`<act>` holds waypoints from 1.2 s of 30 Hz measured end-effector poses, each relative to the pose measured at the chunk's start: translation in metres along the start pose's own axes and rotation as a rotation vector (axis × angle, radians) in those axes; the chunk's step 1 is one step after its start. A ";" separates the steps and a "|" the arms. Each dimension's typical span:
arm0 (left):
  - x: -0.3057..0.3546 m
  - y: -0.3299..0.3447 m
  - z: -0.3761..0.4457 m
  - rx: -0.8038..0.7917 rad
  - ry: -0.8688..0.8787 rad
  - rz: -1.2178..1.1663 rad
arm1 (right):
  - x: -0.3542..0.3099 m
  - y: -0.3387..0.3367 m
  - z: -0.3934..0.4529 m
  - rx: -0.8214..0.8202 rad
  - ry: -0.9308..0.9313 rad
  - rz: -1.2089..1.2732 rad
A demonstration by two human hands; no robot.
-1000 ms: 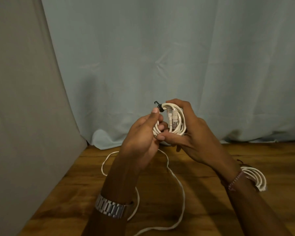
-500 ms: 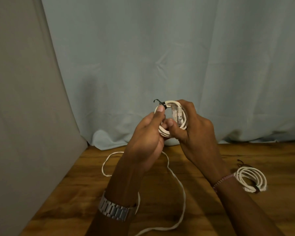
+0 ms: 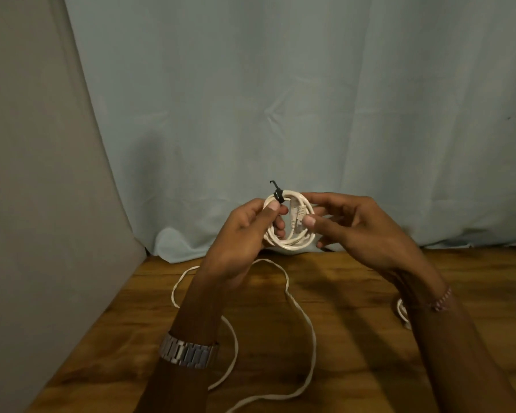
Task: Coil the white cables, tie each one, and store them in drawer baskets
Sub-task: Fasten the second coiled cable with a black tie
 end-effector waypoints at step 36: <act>0.026 -0.002 -0.010 -0.136 0.278 0.241 | -0.011 -0.008 -0.002 0.235 -0.033 0.096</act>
Point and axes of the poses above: each hand's wrist, its own z-axis towards the middle knuckle, its own y-axis out of the palm, x = y × z, the point moved 9 cm from there along z, towards the middle knuckle, and after that the axes turned 6 degrees about x, right-handed, at the moved point
